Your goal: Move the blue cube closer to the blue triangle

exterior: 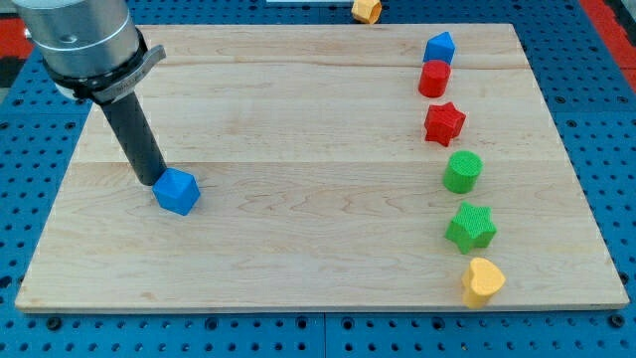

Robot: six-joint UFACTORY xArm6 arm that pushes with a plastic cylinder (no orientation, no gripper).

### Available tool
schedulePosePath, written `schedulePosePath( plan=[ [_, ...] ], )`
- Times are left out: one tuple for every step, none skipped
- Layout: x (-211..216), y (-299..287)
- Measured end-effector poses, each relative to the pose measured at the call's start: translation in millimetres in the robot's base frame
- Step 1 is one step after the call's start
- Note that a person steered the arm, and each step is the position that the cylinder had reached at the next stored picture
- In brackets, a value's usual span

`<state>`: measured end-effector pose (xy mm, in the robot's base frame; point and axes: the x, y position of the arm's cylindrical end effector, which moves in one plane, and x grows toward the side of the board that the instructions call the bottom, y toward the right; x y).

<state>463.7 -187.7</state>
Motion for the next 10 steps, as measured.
schedulePosePath(
  plan=[
    [14.4,-23.4],
    [55.9,-32.6],
    [39.8,13.1],
    [-12.7,64.0],
    [-31.7,108.4],
    [-67.7,144.3],
    [-112.7,176.0],
    [-126.9,201.3],
    [-153.2,226.5],
    [-182.6,255.6]
  ],
)
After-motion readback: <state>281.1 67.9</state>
